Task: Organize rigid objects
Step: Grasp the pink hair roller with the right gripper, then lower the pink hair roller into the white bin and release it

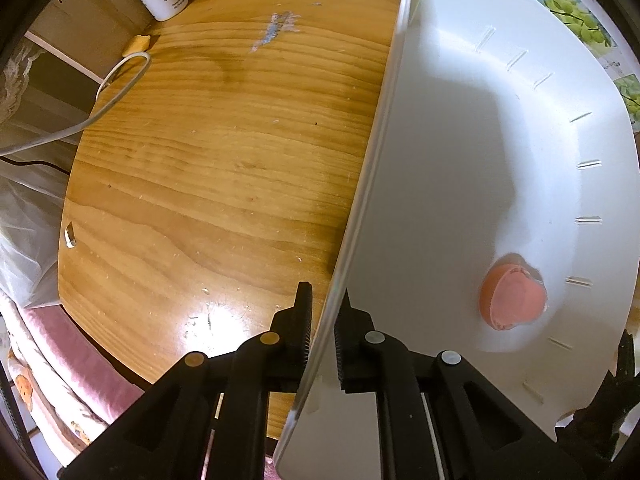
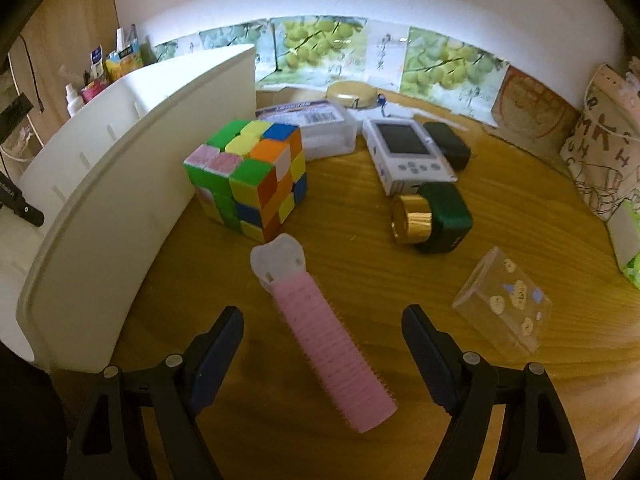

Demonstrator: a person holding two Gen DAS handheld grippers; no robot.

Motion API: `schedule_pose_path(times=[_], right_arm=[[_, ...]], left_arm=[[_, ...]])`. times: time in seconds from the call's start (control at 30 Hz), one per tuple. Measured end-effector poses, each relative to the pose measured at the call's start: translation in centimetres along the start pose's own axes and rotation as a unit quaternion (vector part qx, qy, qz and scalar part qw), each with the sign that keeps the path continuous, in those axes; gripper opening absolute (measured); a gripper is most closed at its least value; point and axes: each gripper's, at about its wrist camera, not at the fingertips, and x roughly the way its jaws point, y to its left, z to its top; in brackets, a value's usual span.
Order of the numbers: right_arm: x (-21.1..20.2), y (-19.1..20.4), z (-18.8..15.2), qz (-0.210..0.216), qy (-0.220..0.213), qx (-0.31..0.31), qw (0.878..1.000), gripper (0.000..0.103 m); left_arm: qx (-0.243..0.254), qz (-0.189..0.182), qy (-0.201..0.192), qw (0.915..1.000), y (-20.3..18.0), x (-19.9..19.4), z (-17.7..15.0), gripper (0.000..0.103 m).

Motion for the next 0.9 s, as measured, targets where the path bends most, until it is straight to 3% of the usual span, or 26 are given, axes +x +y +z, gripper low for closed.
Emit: schedule_pose_path(times=[0.27,0.33,0.43,0.77,0.9], right_arm=[[0.8,0.6,0.1,0.010,0.027,-0.004,1.000,0.055],[0.7,0.7,0.2,0.009,0.026,-0.001,1.000,0.041],[0.6,0.9,0.2,0.007,0.027,0.009,1.000,0.028],[-0.6,2.5,-0.4,-0.018,0.024,0.058,0.998,0.025],[-2.0,3.5,0.2,-0.029,0.003,0.081,0.996,0.025]], left_arm=[[0.008,0.000,-0.003,1.0000,0.0,-0.1,-0.1,0.011],[0.014,0.001,-0.002,0.9999,0.0,-0.1,-0.1,0.011],[0.024,0.004,-0.001,0.9997,-0.3,-0.1,-0.1,0.011],[0.067,-0.010,0.000,0.9977,-0.7,0.2,-0.4,0.010],[0.095,-0.016,-0.004,0.9954,-1.2,0.2,-0.5,0.010]])
